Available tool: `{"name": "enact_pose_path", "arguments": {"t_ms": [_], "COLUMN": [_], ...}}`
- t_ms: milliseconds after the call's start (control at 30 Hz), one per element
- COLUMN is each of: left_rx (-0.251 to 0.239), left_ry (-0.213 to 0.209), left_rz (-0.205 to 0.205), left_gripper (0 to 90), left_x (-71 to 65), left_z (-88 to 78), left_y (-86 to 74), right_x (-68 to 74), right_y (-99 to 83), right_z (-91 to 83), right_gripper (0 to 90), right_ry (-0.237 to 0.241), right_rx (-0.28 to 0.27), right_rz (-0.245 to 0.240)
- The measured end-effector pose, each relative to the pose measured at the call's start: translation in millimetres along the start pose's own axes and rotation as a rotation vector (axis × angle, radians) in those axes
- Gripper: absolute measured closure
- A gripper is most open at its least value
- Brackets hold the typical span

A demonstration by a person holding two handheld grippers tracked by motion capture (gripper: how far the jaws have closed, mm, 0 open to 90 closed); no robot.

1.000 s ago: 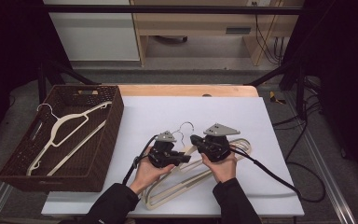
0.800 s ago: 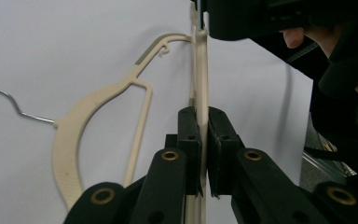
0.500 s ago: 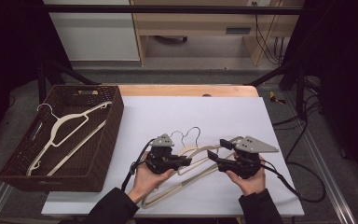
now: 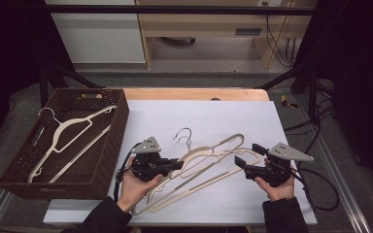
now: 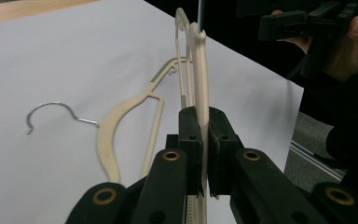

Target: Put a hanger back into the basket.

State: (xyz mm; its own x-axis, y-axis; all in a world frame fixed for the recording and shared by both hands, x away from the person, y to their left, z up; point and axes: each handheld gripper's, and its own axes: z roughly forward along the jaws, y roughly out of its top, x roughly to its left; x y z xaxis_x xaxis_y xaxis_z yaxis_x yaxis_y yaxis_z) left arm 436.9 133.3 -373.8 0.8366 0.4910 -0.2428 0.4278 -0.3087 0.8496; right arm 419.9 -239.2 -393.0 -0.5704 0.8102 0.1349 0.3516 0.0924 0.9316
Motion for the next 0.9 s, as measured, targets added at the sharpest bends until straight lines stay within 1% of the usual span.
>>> {"name": "enact_pose_path", "arguments": {"t_ms": [100,200,267,400,533,600,733,800,900], "left_rx": [-0.016,-0.027,-0.036,-0.056,-0.064,-0.077,-0.096,-0.103,-0.103], "left_ry": [0.022,0.029,0.036,0.059,0.087,0.094,0.097,0.109,0.144], "left_rz": [0.003,0.007,0.016,0.033,0.055,0.061,0.075,0.079,0.096], "left_gripper": [85.7,85.7,85.8,85.8,85.8,85.8,85.7,85.8,85.7], "left_x": [3.3,6.0,7.0,9.0,12.3,16.1,24.6,28.7,34.4], "left_z": [-12.6,-23.4,-31.8,-50.6,-71.8,-84.1,-103.0,-111.5,-123.1], "left_y": [1.5,6.3,11.6,23.8,37.0,44.2,53.8,57.1,60.5], "right_x": [-0.8,0.1,-0.4,0.5,1.8,1.6,0.8,0.5,0.3], "right_y": [-2.0,-2.9,-3.5,-4.1,-3.2,-2.7,-2.2,-2.1,-2.1], "right_z": [2.0,3.8,4.4,6.4,6.2,4.5,3.4,3.0,2.7], "right_gripper": [16.5,13.7,12.1,8.3,6.9,6.7,6.2,6.1,6.1], "right_ry": [-0.003,-0.006,-0.006,-0.013,-0.017,-0.016,-0.029,-0.034,-0.037], "right_rx": [0.012,0.019,0.023,0.026,0.013,0.013,0.008,0.009,0.010], "right_rz": [-0.002,-0.009,-0.020,-0.021,-0.024,-0.025,-0.027,-0.028,-0.029]}}
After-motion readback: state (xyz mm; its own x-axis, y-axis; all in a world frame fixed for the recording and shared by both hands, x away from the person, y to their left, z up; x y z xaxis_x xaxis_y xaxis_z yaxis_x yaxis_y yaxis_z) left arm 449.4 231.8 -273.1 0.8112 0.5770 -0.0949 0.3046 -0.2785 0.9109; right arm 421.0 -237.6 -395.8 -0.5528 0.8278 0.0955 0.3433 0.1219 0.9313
